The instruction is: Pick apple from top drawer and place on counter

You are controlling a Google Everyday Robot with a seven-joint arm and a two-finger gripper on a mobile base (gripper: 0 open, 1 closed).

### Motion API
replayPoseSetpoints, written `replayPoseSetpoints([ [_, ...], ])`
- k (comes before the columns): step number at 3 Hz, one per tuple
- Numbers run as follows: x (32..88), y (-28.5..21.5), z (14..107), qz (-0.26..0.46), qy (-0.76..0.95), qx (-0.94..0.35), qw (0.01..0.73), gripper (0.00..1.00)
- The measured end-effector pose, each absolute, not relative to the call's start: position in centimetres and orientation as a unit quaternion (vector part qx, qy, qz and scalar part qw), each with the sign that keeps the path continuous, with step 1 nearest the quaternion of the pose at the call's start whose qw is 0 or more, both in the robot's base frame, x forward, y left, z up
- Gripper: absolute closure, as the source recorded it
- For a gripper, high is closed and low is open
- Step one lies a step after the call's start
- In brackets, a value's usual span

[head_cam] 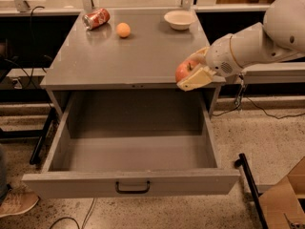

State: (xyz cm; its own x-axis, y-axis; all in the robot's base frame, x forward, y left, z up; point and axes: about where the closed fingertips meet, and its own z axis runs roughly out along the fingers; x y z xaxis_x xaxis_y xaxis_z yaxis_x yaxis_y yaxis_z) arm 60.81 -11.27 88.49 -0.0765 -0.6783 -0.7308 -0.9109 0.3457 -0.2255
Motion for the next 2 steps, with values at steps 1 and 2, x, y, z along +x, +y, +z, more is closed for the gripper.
replayPoseSetpoints([
  [1, 63.1, -11.4, 88.9, 0.151, 0.723, -0.536, 0.408, 1.0],
  [2, 67.2, -11.5, 89.1, 0.151, 0.735, -0.517, 0.412, 1.0],
])
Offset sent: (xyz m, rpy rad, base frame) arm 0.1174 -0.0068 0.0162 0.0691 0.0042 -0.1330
